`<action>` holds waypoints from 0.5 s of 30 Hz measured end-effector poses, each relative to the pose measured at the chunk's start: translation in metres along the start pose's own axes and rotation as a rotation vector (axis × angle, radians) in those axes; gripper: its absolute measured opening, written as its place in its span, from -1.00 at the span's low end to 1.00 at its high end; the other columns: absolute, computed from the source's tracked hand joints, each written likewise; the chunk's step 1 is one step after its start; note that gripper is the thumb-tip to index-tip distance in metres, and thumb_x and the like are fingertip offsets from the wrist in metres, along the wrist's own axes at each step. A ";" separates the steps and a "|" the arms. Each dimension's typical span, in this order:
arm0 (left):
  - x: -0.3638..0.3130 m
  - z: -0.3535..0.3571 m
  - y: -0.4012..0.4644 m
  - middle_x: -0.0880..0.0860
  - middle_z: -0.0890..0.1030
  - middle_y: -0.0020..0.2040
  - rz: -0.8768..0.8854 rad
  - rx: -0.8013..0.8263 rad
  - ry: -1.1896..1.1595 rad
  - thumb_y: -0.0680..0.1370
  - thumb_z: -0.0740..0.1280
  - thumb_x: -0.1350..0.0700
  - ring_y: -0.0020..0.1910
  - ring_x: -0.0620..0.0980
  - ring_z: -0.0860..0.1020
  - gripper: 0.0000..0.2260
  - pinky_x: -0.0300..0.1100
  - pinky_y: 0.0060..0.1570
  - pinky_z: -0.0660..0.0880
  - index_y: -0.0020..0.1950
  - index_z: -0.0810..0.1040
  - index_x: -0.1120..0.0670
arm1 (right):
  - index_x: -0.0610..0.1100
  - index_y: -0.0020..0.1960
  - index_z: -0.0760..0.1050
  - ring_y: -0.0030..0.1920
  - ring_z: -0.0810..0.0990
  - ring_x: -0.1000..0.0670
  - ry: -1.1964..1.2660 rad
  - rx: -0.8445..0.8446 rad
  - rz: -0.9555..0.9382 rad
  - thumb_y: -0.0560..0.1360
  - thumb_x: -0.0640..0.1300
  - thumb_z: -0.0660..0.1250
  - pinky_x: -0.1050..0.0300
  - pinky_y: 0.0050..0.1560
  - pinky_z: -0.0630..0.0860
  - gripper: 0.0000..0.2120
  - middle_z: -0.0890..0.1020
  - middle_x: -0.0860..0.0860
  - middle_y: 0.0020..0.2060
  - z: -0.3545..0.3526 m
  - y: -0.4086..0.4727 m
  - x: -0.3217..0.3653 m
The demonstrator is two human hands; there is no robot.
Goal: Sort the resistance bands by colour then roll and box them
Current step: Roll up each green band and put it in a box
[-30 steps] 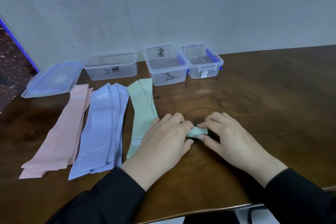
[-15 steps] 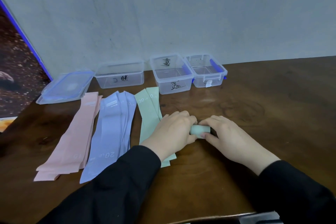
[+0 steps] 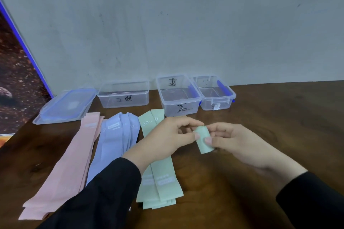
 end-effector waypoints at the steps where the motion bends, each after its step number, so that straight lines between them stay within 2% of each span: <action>1: 0.002 -0.002 0.003 -0.12 0.66 0.02 0.004 0.013 0.002 0.57 0.42 0.07 0.02 -0.04 0.60 -0.77 -0.02 0.17 0.56 0.18 0.64 -0.20 | 0.01 0.15 0.67 -0.07 0.67 0.08 0.002 0.031 0.017 0.57 -0.13 0.43 0.26 -0.01 0.55 -0.83 0.74 -0.07 -0.02 -0.002 0.004 0.002; 3: 0.005 -0.004 0.012 -0.09 0.64 0.03 0.015 0.029 0.010 0.57 0.40 0.11 0.01 -0.07 0.60 -0.74 -0.05 0.15 0.56 0.20 0.65 -0.18 | 0.01 0.12 0.67 -0.07 0.67 0.02 -0.025 0.056 0.030 0.56 -0.13 0.45 0.19 0.03 0.56 -0.84 0.72 -0.13 -0.01 -0.006 0.015 0.006; 6: 0.005 -0.007 0.028 -0.09 0.60 0.01 0.057 -0.004 0.033 0.58 0.38 0.15 -0.07 -0.20 0.55 -0.71 -0.32 0.02 0.46 0.26 0.63 -0.12 | 0.09 0.13 0.64 0.04 0.67 -0.17 -0.159 -0.014 -0.003 0.56 -0.12 0.43 -0.07 0.21 0.55 -0.81 0.72 -0.11 -0.02 -0.013 0.035 0.011; 8: 0.005 -0.014 0.041 -0.14 0.57 0.05 0.085 -0.075 0.093 0.60 0.37 0.12 -0.01 -0.25 0.51 -0.71 -0.45 0.00 0.37 0.30 0.60 -0.09 | 0.11 0.14 0.62 0.03 0.65 -0.17 -0.235 -0.075 -0.009 0.57 -0.11 0.41 -0.07 0.18 0.55 -0.80 0.71 -0.12 -0.04 -0.019 0.051 0.015; 10: 0.015 -0.025 0.058 -0.16 0.53 0.09 0.096 -0.201 0.197 0.61 0.35 0.09 0.07 -0.25 0.48 -0.71 -0.51 0.03 0.32 0.33 0.58 -0.07 | 0.08 0.11 0.61 -0.07 0.66 -0.15 -0.278 -0.141 -0.011 0.55 -0.12 0.42 -0.08 0.11 0.56 -0.83 0.71 -0.11 -0.06 -0.032 0.069 0.019; 13: 0.042 -0.047 0.082 -0.09 0.52 0.05 0.050 -0.377 0.426 0.64 0.31 0.08 0.07 -0.10 0.50 -0.75 -0.34 0.06 0.35 0.29 0.62 0.03 | 0.02 0.05 0.58 -0.22 0.61 -0.06 -0.320 -0.271 -0.002 0.51 -0.12 0.45 0.00 -0.09 0.51 -0.86 0.72 -0.06 -0.14 -0.062 0.102 0.025; 15: 0.059 -0.057 0.096 -0.04 0.55 0.07 0.006 -0.356 0.567 0.64 0.31 0.03 0.11 0.02 0.50 -0.75 -0.19 0.12 0.38 0.27 0.64 0.04 | 0.01 0.04 0.56 -0.32 0.55 -0.01 -0.396 -0.356 0.030 0.51 -0.08 0.45 0.10 -0.23 0.45 -0.86 0.69 -0.01 -0.28 -0.081 0.128 0.029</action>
Point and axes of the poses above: each hand's wrist, its own y-axis towards the middle knuckle, its own z-axis out of the palm, x = y × z, the point moved 1 cm from there along y, towards the middle knuckle
